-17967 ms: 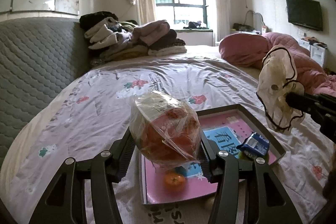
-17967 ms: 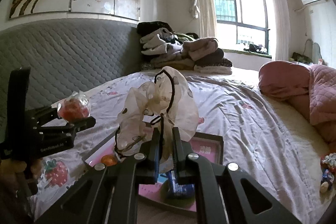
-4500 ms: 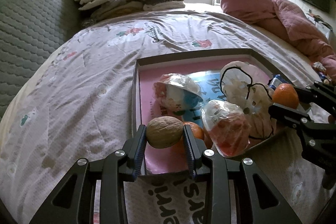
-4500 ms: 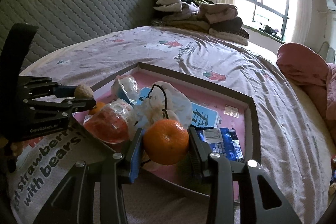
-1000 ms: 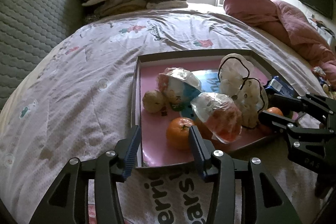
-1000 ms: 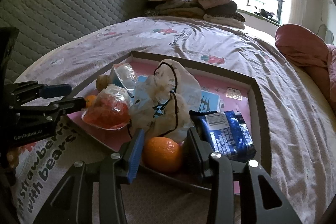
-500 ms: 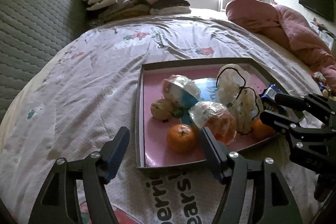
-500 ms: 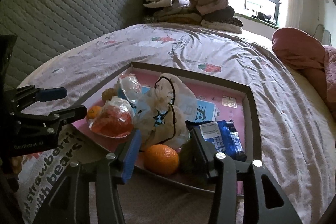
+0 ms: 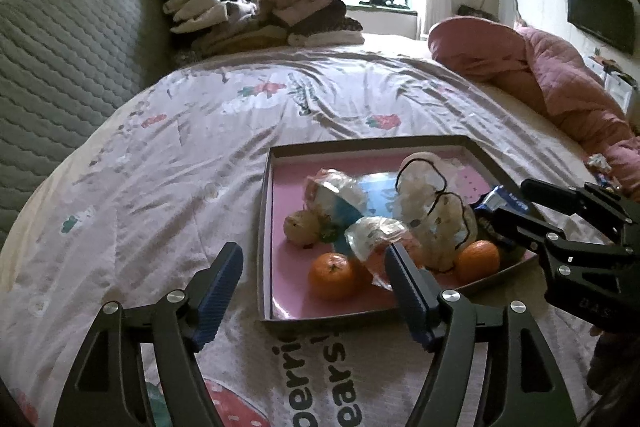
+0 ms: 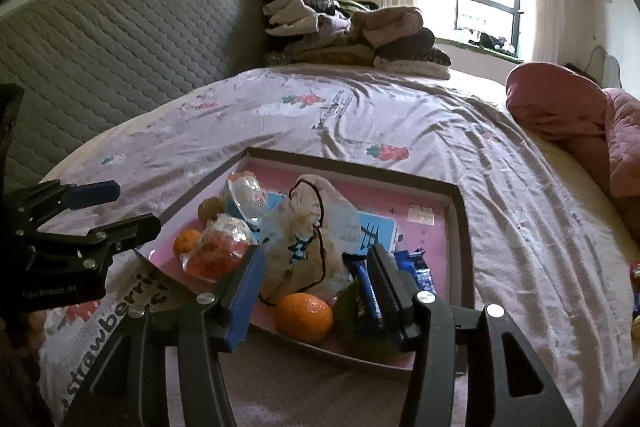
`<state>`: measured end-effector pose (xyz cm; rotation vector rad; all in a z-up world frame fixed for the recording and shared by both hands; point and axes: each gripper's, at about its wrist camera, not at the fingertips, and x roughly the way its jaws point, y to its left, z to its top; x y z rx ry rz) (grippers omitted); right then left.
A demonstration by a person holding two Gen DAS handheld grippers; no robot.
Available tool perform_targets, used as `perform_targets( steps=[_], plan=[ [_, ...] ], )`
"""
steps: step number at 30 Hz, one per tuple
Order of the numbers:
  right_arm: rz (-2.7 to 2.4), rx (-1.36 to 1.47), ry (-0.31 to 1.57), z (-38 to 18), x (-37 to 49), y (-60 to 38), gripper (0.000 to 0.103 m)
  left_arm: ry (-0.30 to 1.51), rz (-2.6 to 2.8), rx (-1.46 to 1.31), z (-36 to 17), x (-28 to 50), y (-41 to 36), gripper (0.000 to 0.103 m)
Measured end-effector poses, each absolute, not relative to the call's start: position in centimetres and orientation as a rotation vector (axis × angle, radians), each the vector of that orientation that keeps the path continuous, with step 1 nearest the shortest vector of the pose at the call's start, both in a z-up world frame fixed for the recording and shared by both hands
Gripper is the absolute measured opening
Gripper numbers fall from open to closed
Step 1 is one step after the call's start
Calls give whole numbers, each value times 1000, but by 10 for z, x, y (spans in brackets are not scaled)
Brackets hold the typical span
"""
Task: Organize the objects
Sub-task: 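Withdraw both tools away from the filled tray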
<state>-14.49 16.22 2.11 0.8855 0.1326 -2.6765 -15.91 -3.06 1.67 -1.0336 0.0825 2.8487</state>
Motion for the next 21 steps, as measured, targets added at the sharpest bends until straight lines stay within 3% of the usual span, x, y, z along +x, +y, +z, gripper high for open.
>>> perform_targets(
  steps=[21],
  plan=[
    [-2770, 731, 95, 63, -112, 178, 60, 83, 2916, -919, 50, -122, -14, 76]
  ],
)
